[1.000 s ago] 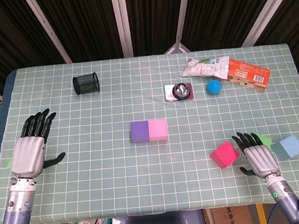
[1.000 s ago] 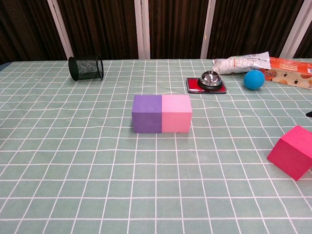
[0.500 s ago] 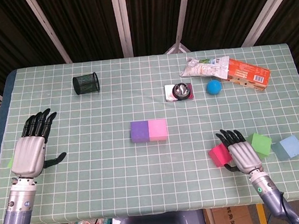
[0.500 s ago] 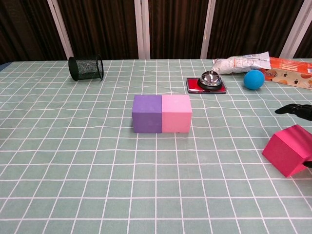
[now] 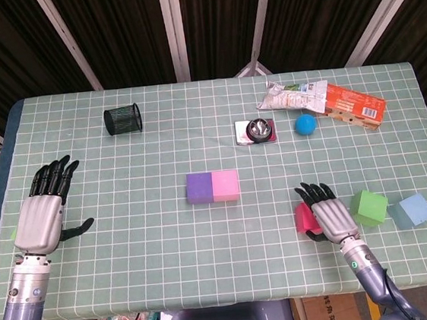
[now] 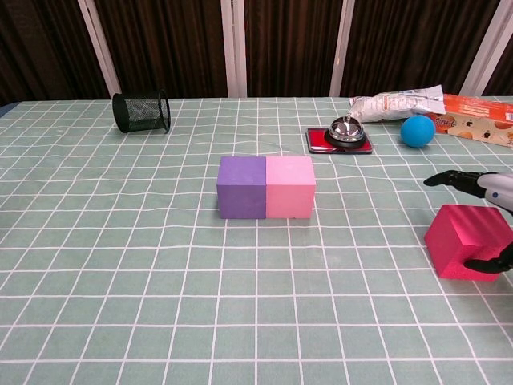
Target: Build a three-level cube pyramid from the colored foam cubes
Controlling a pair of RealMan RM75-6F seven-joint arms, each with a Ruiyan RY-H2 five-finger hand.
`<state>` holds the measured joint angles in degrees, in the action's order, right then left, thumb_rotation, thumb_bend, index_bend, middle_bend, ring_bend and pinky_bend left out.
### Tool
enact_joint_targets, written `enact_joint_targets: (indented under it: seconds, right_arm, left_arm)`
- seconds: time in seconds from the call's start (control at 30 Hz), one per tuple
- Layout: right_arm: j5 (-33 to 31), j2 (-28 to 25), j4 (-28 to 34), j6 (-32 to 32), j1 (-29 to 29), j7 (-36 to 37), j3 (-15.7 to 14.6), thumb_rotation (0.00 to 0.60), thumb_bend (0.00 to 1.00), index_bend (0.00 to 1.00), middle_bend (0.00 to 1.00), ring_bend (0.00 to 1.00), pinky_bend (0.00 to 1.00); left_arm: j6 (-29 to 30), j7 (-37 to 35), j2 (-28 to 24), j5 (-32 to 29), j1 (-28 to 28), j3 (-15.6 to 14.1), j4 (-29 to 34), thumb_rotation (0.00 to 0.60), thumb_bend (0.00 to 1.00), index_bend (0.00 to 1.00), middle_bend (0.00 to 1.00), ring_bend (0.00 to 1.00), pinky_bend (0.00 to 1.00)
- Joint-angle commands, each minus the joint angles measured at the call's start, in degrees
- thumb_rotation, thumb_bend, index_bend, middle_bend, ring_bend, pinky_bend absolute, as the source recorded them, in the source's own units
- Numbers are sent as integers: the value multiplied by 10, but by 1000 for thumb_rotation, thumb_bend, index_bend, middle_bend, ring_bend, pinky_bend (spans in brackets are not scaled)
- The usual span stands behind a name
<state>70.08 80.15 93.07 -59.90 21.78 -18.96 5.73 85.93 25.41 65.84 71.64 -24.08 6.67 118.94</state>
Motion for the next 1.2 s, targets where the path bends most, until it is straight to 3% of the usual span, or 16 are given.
enact_joint_targets:
  seconds: [0.03,0.17,0.3,0.37,0.8,1.2]
  right_arm:
    - [-29,-7,16,10,2,-5,6,600,254,0,113,0,0]
    - [-56,-15,27,15,7,-23,7,600,254,0,221,78,0]
    - [-64,-18,37,9,8,-30,6,600,254,0,368,287,66]
    - [-61,-19,40,6,8,-30,5,600,254,1,396,322,86]
    - [-65,-13,29,1,21,-12,18,600,254,24,398,324,86]
    - [-92,-10,-38,95,113,-17,66,600,253,25,399,324,86]
  left_arm:
    - [-3,0,-1,0,1,1,1,600,131,0,0,0,0]
    - [-7,0,-1,2,3,2,2,600,131,0,0,0,0]
    - [-10,0,-1,3,5,4,2,600,131,0,0,0,0]
    - [-12,0,0,2,5,4,1,600,131,0,0,0,0]
    - [-19,-2,0,2,11,12,0,600,131,0,0,0,0]
    - [-22,0,-3,-11,12,27,3,600,131,0,0,0,0]
